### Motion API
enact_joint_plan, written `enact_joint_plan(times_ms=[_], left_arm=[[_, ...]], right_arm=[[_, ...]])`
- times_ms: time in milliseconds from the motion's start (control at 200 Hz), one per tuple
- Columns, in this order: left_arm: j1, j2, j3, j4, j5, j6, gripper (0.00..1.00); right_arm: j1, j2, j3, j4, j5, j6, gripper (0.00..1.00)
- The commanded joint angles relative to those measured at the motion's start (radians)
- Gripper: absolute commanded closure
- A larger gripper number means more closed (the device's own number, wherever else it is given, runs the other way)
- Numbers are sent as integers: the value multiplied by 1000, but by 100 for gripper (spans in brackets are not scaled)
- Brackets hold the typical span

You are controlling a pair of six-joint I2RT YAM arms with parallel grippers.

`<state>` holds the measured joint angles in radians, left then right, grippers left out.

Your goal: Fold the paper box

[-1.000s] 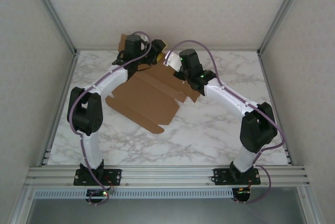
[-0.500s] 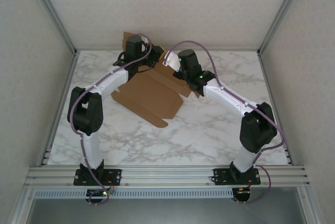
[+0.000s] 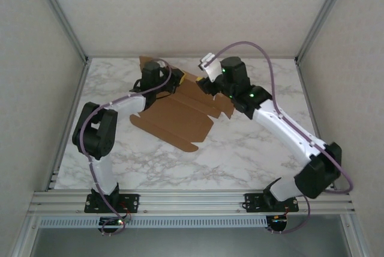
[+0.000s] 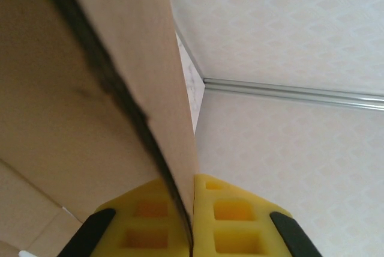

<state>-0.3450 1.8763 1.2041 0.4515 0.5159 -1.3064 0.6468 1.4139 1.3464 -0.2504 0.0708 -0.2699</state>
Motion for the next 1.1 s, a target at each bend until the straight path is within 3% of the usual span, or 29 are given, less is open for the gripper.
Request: enact_joint_plan(times_ms=[0, 120, 340, 446, 586, 736, 901, 951, 1016, 1092], left_arm=[[-2, -83, -100, 180, -60, -55, 100], [-15, -131, -171, 212, -115, 3, 98], [-32, -188, -282, 234, -257, 6, 99], [-46, -222, -322, 211, -367, -1, 100], [-86, -293, -400, 224, -536, -8, 100], [-129, -343, -470, 246, -628, -20, 100], [-155, -364, -545, 270, -685, -79, 100], [-166, -374, -567, 280, -711, -103, 100], [-185, -390, -584, 270, -752, -111, 100], [-209, -412, -586, 240, -799, -107, 100]], right_arm=[[2, -82, -120, 28, -46, 298, 50], [-1, -152, -230, 76, -64, 517, 57], [-19, -154, -264, -100, -119, 781, 71], [-20, -163, -315, -104, -173, 848, 71], [-35, -204, -406, -70, -232, 920, 81], [-95, -235, -474, -11, -322, 961, 88], [-158, -196, -396, -57, -352, 968, 84], [-163, -158, -350, -91, -360, 964, 77], [-165, -93, -282, -129, -370, 972, 59], [-164, -38, -225, -133, -394, 991, 51]])
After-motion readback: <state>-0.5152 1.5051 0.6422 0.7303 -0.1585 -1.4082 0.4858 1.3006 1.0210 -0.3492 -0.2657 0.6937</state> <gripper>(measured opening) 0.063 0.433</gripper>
